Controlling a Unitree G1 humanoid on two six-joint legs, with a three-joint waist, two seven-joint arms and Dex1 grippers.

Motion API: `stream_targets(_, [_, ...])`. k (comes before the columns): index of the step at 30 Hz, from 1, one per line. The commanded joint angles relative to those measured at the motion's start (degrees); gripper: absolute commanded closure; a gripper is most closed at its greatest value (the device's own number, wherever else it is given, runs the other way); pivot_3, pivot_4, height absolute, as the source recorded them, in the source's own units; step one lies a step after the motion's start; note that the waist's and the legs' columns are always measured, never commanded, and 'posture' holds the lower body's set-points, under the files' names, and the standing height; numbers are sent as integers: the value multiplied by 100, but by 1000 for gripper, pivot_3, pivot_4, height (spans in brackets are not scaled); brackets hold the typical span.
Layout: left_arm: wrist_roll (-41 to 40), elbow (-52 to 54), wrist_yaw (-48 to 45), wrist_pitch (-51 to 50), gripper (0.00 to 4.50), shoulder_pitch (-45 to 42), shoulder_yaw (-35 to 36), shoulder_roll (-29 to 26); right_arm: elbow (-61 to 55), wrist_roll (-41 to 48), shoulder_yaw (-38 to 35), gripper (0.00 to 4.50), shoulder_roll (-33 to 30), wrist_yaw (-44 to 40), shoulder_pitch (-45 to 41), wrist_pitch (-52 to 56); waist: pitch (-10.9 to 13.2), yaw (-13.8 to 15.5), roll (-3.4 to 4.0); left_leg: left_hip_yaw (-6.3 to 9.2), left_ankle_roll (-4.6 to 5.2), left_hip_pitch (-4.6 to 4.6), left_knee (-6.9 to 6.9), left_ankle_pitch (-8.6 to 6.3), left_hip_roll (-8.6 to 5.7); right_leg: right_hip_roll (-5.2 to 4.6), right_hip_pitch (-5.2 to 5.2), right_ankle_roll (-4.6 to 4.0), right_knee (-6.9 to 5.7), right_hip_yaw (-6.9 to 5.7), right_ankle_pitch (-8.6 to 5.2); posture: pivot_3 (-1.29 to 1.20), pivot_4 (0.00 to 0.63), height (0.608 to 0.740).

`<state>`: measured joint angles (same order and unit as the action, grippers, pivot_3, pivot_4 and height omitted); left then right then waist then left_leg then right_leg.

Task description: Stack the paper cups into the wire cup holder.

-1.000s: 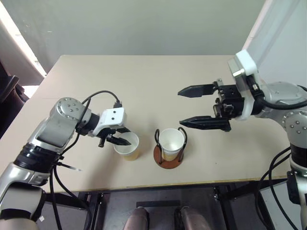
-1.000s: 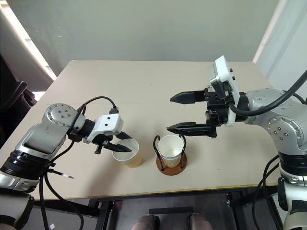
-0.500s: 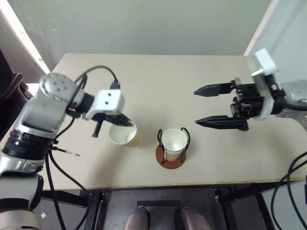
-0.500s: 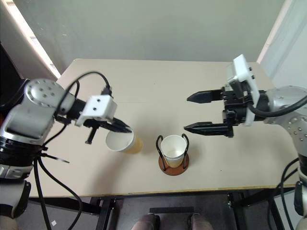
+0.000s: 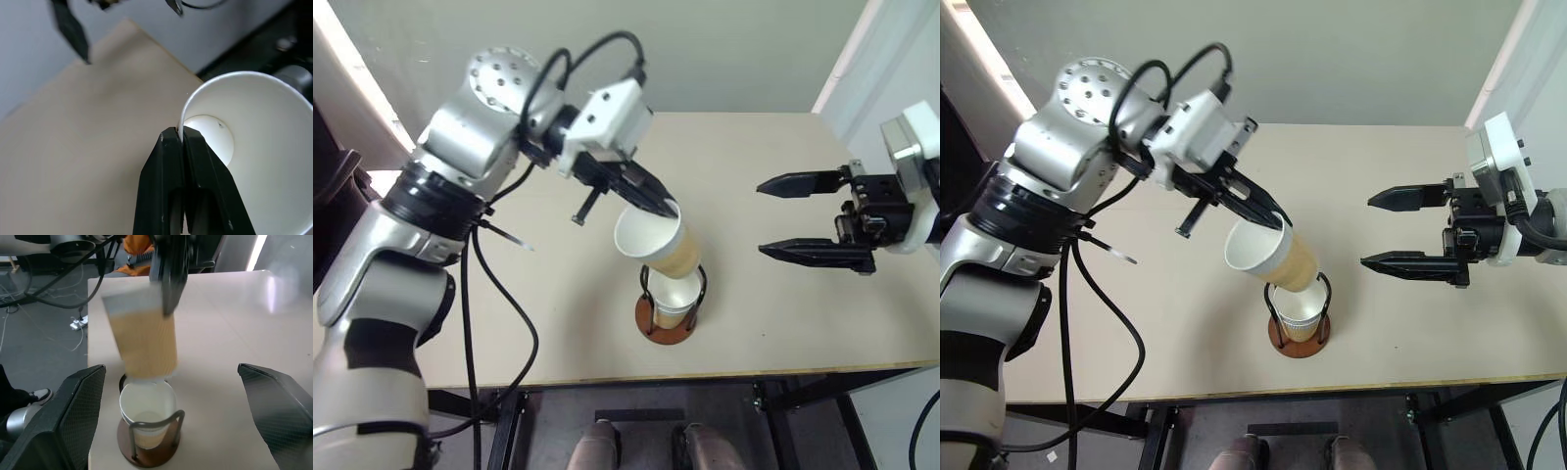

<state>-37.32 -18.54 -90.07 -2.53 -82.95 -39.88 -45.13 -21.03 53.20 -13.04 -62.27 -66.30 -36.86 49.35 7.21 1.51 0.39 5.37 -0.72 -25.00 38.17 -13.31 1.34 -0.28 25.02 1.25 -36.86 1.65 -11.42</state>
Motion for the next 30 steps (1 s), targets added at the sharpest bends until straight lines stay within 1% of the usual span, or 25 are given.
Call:
stream_targets(1, [-307, -16, -243, 360, 4479, -275, -397, -54, -235, 245, -448, 0, -218, 25, 69, 99, 0, 4, 0, -1, 2, -3, 2, -1, -5, -2, -1, 6, 2, 1, -1, 0, 150, 740])
stream_targets(4, [-351, -110, -243, 541, 4479, -356, -656, -16, -301, 352, -566, 0, -268, 74, 139, 138, 0, 10, 0, -3, 9, -7, 8, -5, -12, -5, -4, 17, 5, 4, -4, 0, 150, 740])
stream_targets(11, [-42, -687, -243, 945, 4479, -445, -939, 548, -570, 448, -753, 0, -330, 310, 404, 176, 0, 61, 0, -3, 23, -8, 23, -14, -24, -14, -15, 36, 4, 6, -10, 0, 150, 740])
stream_targets(21, [230, -895, -243, 1332, 4479, -417, -1194, 658, -636, 396, -757, 0, -340, 381, 543, -17, 0, 63, 0, -5, 38, -11, 57, -26, -34, -15, -30, 66, 3, 11, -27, 0, 150, 740])
stream_targets(23, [114, -822, -243, 1223, 4479, -394, -1178, 657, -638, 371, -741, 0, -334, 378, 565, -49, 0, 65, 0, -4, 38, -14, 68, -28, -36, -16, -33, 73, 3, 13, -30, 0, 150, 740])
stream_targets(26, [166, -859, -243, 1210, 4479, -336, -1125, 749, -612, 322, -737, 0, -342, 343, 609, -110, 0, 69, 1, -4, 40, -16, 85, -33, -39, -19, -40, 79, 3, 13, -34, 0, 150, 740])
stream_targets(29, [240, -870, -243, 1100, 3909, -276, -1082, 846, -588, 275, -687, 0, -346, 319, 609, -182, 0, 74, 0, -4, 42, -16, 90, -36, -47, -28, -44, 85, 5, 14, -37, 0, 150, 740])
stream_targets(30, [299, -904, -243, 1086, 3559, -253, -1019, 902, -569, 252, -649, 0, -338, 308, 591, -215, 0, 75, 1, -5, 43, -16, 91, -36, -50, -31, -45, 87, 5, 14, -38, 0, 150, 740])
